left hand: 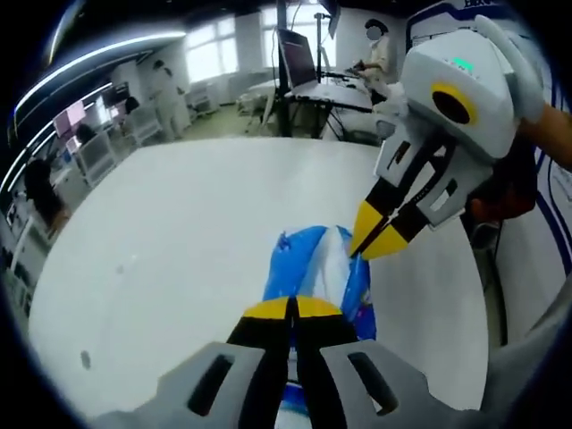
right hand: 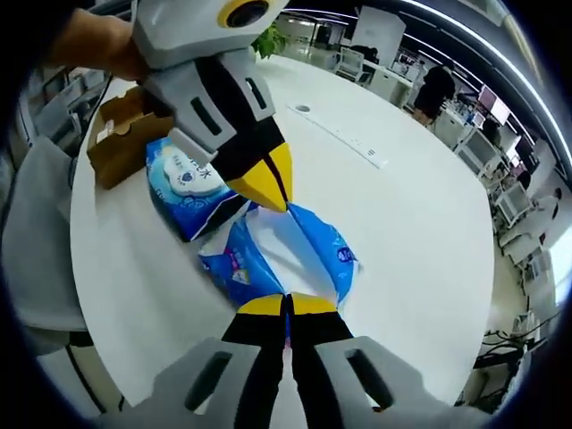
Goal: Operate the shoe box by opening the lid, removing the specified soft item, and placing it in the target area until the item is outside and the box remains undamaged.
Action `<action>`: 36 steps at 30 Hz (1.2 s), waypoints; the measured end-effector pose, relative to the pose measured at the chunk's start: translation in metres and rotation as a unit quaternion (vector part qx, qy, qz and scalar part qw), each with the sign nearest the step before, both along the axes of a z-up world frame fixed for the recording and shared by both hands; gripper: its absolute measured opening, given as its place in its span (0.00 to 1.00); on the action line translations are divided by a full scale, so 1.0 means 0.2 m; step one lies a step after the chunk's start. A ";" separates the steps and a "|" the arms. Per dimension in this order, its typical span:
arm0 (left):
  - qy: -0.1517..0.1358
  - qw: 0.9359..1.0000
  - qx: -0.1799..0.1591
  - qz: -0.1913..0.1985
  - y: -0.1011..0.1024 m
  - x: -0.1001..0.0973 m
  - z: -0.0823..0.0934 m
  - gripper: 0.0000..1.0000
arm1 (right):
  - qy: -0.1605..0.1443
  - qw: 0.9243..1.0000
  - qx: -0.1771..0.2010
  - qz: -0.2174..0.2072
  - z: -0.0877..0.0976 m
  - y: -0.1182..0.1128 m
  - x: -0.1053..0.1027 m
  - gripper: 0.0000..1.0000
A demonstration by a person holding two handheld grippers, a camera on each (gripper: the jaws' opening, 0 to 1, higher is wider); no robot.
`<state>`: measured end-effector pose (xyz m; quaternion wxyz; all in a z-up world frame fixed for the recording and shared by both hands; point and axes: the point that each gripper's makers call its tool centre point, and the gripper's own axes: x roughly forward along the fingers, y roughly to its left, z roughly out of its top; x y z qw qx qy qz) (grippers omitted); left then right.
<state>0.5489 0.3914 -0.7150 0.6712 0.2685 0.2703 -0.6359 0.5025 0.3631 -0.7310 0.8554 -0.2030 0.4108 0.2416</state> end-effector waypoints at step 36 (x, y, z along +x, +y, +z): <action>-0.003 1.000 0.005 -0.002 0.05 0.01 -0.03 0.04 | 0.003 1.000 0.000 -0.007 -0.03 0.08 -0.02 0.10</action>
